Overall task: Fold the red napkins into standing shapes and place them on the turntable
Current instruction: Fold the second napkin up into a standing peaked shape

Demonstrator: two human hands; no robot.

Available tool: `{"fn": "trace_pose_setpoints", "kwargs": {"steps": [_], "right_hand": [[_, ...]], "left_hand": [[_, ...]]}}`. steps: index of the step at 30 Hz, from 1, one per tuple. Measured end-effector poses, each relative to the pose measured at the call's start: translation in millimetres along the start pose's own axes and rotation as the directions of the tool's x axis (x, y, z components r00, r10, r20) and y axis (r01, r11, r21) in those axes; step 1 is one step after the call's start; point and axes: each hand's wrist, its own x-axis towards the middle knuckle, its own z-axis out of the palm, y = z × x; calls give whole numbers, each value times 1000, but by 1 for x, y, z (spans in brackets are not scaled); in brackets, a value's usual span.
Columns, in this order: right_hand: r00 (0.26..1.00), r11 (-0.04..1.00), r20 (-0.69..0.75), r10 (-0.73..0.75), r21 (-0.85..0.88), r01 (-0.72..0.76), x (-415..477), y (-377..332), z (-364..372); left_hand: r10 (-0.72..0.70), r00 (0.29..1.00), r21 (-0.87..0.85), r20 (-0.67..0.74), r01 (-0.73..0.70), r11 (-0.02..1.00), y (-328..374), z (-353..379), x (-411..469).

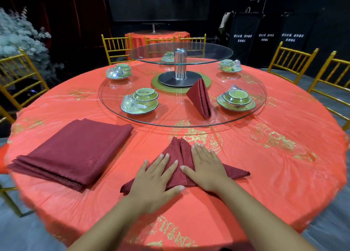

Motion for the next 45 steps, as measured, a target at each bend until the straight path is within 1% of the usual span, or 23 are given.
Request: {"fn": "trace_pose_setpoints", "kwargs": {"steps": [7, 9, 10, 12, 14, 15, 16, 19, 20, 23, 24, 26, 28, 29, 31, 33, 34, 36, 37, 38, 39, 42, 45], "right_hand": [[1000, 1000, -10, -10, -13, 10, 0, 0, 0], [1000, 1000, -14, -16, -11, 15, 0, 1, 1], [1000, 1000, -18, -17, -8, 16, 0, 2, 1], [1000, 1000, -22, -16, -6, 16, 0, 2, 1], [999, 1000, -44, -13, -1, 13, -1, 1, 0], [998, 1000, -69, -9, 0, 9, -2, 0, -1], [994, 1000, -106, -2, -6, 1, -3, -2, -2], [968, 997, -250, 5, -74, -24, -8, -6, -11], [961, 996, -275, -2, -89, -24, -9, -7, -14], [966, 998, -259, -8, -68, -10, -9, -8, -22], [971, 999, -238, -8, -52, -5, -9, -7, -22], [983, 1000, -184, -14, -5, 13, -9, -5, -20], [990, 998, -134, -35, 41, 41, -9, -4, -18], [991, 997, -125, -49, 58, 57, -9, -2, -17], [990, 992, -128, -66, 94, 78, -10, 0, -15], [988, 987, -137, -69, 136, 88, -10, 3, -14], [988, 984, -141, -69, 153, 91, -11, 4, -13], [986, 981, -153, -71, 169, 97, -11, 5, -11], [984, 980, -161, -73, 172, 101, -11, 5, -9], [983, 979, -170, -73, 173, 103, -12, 5, -8], [981, 979, -178, -73, 175, 105, -12, 5, -7], [979, 977, -193, -72, 183, 108, -13, 5, -5], [977, 975, -199, -80, 190, 119, -13, 5, -5]], "left_hand": [[-95, 995, -29, 28, 96, 995, -37, -3, -22], [-88, 996, -45, 22, 89, 995, -45, -5, -28], [-80, 997, -66, -11, 79, 995, -47, -5, -32], [-97, 981, -183, -167, 66, 981, -44, -11, -39], [-134, 919, -292, -370, 22, 956, -41, -14, -46], [-162, 891, -327, -424, 17, 945, -41, -15, -48], [-197, 885, -372, -423, 28, 928, -40, -18, -49], [-295, 906, -519, -304, 102, 849, -34, -25, -52], [-309, 914, -571, -264, 110, 814, -32, -26, -53], [-302, 949, -749, -89, 136, 648, -15, -27, -58], [-273, 962, -801, -24, 145, 581, -7, -26, -59], [-163, 983, -870, 81, 149, 469, 10, -25, -61], [-43, 991, -901, 130, 136, 412, 25, -24, -60], [-5, 992, -895, 129, 119, 429, 31, -22, -58], [20, 997, -838, 73, 50, 544, 38, -20, -50], [-20, 1000, -763, -21, -3, 647, 37, -20, -39], [-70, 993, -713, -97, -20, 701, 35, -21, -32], [-155, 941, -572, -299, -47, 819, 25, -24, -16], [-165, 913, -512, -372, -54, 857, 20, -26, -7], [-165, 903, -475, -396, -48, 879, 14, -26, 2], [-156, 916, -459, -368, -33, 888, 7, -25, 12], [-110, 975, -421, -193, 19, 907, -4, -23, 37], [-53, 989, -349, -139, 1, 937, -6, -20, 46]]}}
